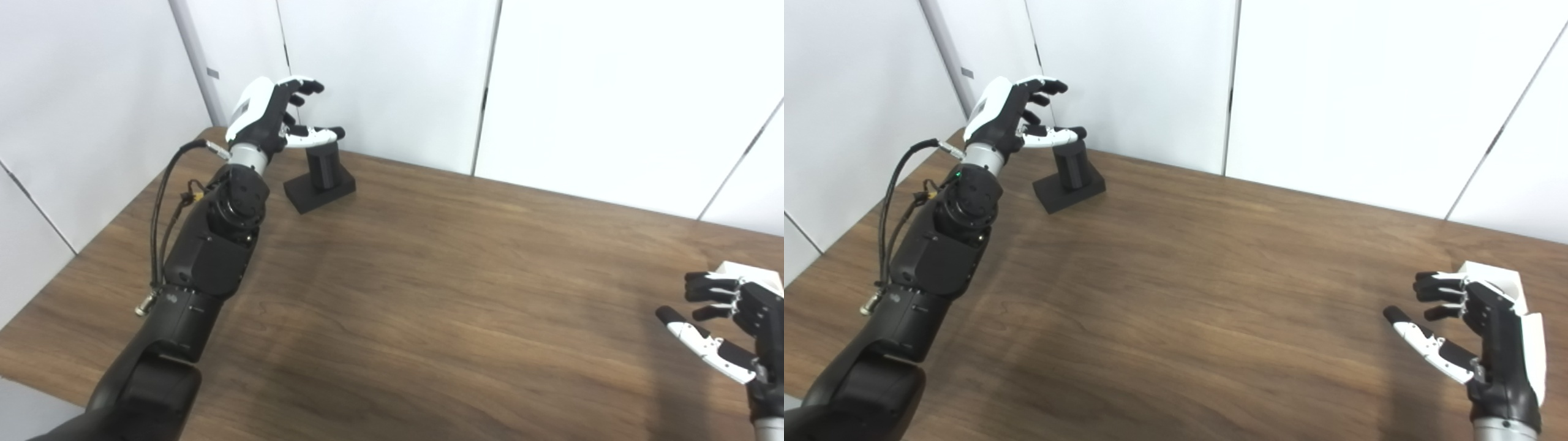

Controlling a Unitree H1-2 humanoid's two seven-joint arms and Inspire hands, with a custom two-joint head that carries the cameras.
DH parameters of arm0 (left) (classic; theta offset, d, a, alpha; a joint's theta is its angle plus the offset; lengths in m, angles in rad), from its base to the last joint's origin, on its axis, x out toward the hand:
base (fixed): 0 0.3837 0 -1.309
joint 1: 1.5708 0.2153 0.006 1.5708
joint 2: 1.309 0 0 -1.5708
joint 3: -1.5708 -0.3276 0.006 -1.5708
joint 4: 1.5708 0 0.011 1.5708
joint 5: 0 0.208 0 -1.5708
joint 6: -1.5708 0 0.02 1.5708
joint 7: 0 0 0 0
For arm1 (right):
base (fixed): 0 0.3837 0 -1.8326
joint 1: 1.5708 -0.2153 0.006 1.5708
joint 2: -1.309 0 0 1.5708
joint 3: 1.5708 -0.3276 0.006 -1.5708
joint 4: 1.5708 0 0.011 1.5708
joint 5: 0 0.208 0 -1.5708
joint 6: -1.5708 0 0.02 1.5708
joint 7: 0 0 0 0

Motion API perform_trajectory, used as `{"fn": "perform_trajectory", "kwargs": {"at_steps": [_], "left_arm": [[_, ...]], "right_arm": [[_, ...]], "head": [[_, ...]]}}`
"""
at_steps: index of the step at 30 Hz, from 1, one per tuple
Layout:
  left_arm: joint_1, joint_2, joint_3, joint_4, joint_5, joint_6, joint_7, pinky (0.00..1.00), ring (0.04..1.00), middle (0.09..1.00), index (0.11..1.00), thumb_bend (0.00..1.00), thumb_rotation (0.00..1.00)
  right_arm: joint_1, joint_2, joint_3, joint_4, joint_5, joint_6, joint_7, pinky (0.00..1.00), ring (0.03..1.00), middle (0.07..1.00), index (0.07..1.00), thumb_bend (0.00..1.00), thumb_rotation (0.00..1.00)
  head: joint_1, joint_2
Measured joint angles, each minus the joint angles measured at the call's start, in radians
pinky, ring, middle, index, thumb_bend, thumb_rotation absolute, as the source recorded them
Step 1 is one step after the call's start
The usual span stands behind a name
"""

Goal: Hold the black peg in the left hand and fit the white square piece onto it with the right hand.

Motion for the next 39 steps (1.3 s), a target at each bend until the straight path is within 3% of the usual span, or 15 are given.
{"fn": "perform_trajectory", "kwargs": {"at_steps": [8, 10, 14, 22, 27, 33, 39], "left_arm": [[-0.001, 0.047, -0.057, 0.031, 0.075, 0.056, -0.003, 0.76, 0.951, 0.941, 0.834, 0.92, 0.36], [0.0, 0.052, -0.068, 0.034, 0.077, 0.058, -0.003, 0.75, 0.956, 0.962, 0.844, 0.96, 0.46], [-0.001, 0.053, -0.088, 0.053, 0.106, 0.062, 0.002, 0.78, 0.968, 0.984, 0.859, 0.99, 0.53], [0.003, 0.09, -0.174, 0.068, 0.205, 0.11, -0.027, 0.88, 1.0, 1.0, 0.851, 1.0, 0.56], [0.013, 0.095, -0.184, 0.065, 0.214, 0.146, -0.077, 0.93, 1.0, 1.0, 0.833, 1.0, 0.56], [0.016, 0.094, -0.193, 0.065, 0.214, 0.162, -0.098, 0.92, 1.0, 1.0, 0.835, 1.0, 0.62], [0.016, 0.094, -0.207, 0.067, 0.214, 0.163, -0.118, 0.92, 1.0, 1.0, 0.842, 1.0, 0.63]], "right_arm": [[-0.001, 0.002, -0.001, -0.023, -0.001, 0.013, 0.0, 0.43, 0.563, 0.624, 0.489, 0.5, 0.11], [-0.001, 0.002, -0.001, -0.023, -0.002, 0.014, 0.0, 0.44, 0.566, 0.624, 0.489, 0.5, 0.11], [-0.001, 0.002, -0.001, -0.023, -0.002, 0.015, 0.0, 0.44, 0.564, 0.625, 0.488, 0.5, 0.11], [-0.003, 0.002, -0.002, -0.023, -0.002, 0.015, 0.0, 0.43, 0.566, 0.627, 0.489, 0.5, 0.11], [-0.003, 0.002, -0.002, -0.024, -0.002, 0.015, 0.0, 0.44, 0.565, 0.628, 0.489, 0.5, 0.11], [-0.003, 0.002, -0.002, -0.027, -0.002, 0.027, 0.0, 0.43, 0.559, 0.621, 0.489, 0.5, 0.11], [-0.003, 0.003, -0.003, -0.028, -0.002, 0.031, -0.002, 0.43, 0.568, 0.626, 0.489, 0.5, 0.11]], "head": [[0.0, 0.002], [0.0, 0.002], [0.0, 0.005], [0.0, 0.006], [0.0, 0.014], [-0.002, 0.015], [-0.003, 0.018]]}}
